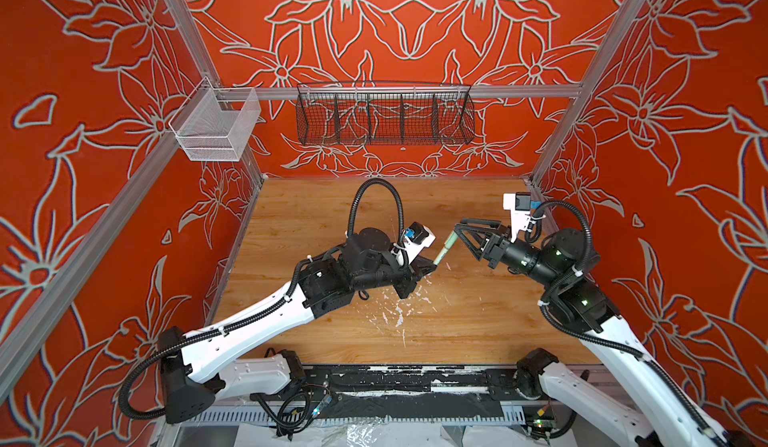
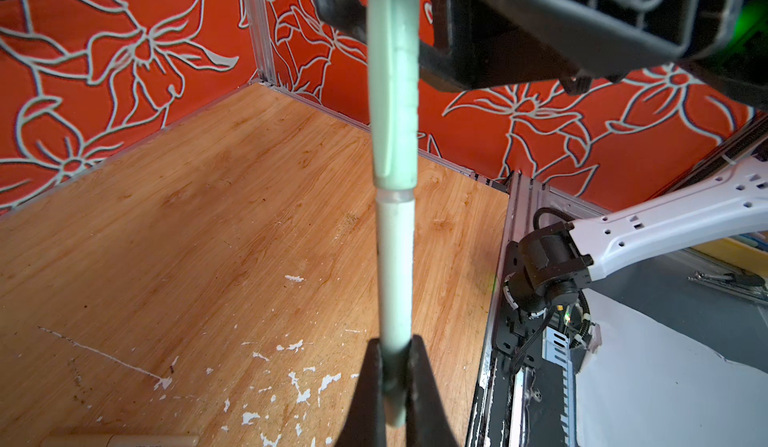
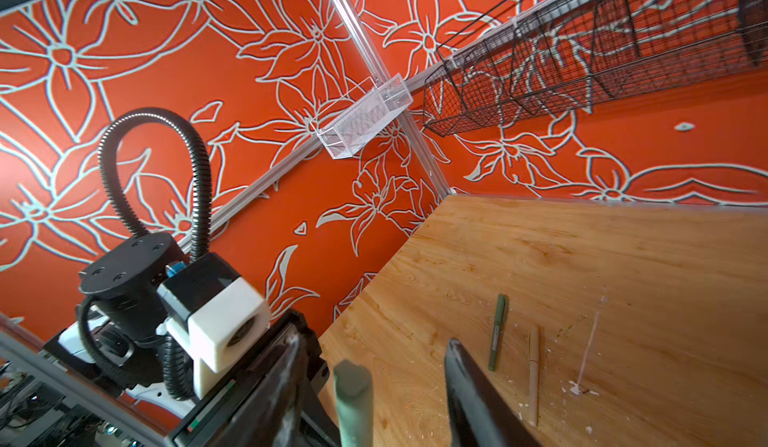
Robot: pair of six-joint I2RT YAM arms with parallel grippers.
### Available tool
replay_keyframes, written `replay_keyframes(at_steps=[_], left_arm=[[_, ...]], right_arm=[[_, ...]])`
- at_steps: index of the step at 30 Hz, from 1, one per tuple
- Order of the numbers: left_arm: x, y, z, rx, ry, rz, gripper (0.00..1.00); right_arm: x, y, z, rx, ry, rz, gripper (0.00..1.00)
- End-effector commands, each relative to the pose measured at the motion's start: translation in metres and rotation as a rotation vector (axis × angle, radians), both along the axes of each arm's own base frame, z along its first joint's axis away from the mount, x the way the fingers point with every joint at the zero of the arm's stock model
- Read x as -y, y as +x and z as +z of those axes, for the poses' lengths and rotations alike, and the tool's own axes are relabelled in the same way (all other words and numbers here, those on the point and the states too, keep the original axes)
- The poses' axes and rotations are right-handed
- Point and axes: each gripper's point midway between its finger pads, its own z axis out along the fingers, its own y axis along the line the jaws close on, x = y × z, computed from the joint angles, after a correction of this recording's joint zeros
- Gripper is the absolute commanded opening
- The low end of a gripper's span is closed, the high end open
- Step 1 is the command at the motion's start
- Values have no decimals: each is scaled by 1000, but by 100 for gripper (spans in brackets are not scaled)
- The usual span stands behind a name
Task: Insert the pens into the pen caps
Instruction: 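Push the cap further onto the pen with the right gripper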
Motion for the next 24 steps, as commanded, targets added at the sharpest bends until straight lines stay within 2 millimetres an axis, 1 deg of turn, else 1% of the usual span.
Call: replay_keyframes(at_steps=[1,5,7,9,15,19,21,24], left_arm=[[1,-5,3,21,-11,-22,0],[0,-4,1,18,-7,-19,0],[-1,-4,1,19,-8,-13,0],[-2,-3,3,24,-13,-4,0],[-4,-6,13,43,-36,-12,0],[-3,-7,13,42,-37,-21,0],[-1,-7,13,41,-38,-24,0],[0,-6,12,37,-35,-29,0]], right_arm=[[-9,-12,15,45,63,102,54],[-11,-15,20,51,91,128,50],[-11,-15,18,43,84,126,49],[-10,-13,16,33,76,116,46],[-11,-11,12,23,57,112,43],[-10,-8,10,21,39,99,39],[-11,-9,10,21,39,106,33],[-11,-10,11,25,42,110,29]])
